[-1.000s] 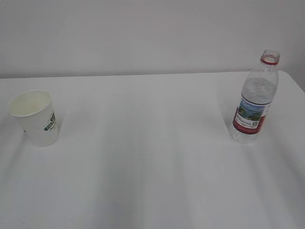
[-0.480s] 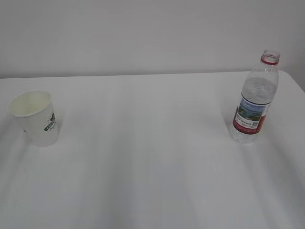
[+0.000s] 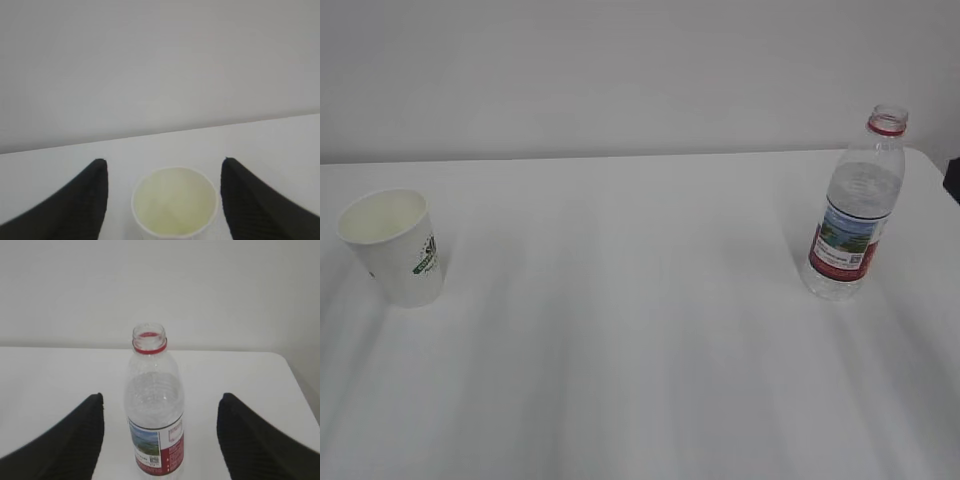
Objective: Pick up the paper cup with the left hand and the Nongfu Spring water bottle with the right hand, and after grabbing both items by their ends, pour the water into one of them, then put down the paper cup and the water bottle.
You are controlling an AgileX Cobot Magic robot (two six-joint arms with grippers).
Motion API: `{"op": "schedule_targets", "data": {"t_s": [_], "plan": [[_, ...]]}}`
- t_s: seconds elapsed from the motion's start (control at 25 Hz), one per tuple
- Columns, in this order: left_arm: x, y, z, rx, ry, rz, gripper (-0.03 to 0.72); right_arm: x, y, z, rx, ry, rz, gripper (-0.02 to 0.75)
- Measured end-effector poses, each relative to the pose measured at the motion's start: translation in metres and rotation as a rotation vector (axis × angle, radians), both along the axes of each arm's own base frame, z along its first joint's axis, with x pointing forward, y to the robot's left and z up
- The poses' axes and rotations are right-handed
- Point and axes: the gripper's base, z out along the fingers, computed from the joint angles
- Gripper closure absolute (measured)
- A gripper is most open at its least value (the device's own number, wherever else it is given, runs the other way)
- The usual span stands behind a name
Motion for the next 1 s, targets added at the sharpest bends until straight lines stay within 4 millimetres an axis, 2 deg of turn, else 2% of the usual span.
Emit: {"op": "schedule_targets", "data": {"t_s": [0.24, 0.52, 0.8, 1.0], "plan": [[0.008, -0.005, -0.018, -0.008, 0.076, -0.041, 0.2, -0.014, -0.002, -0.029, -0.009, 0.041, 0.001, 0.2], [0.002, -0.009, -0.037, -0.013, 0.065, -0.096, 0.222, -0.021, -0.003, -0.04, 0.023, 0.034, -0.007, 0.2], [-0.013, -0.011, -0.065, -0.102, 0.082, -0.116, 0.226, -0.015, -0.001, -0.057, 0.058, 0.08, -0.011, 0.201], [-0.016, -0.012, -0.085, -0.118, 0.142, -0.126, 0.228, -0.006, 0.002, -0.07, 0.067, 0.092, 0.012, 0.201]]}}
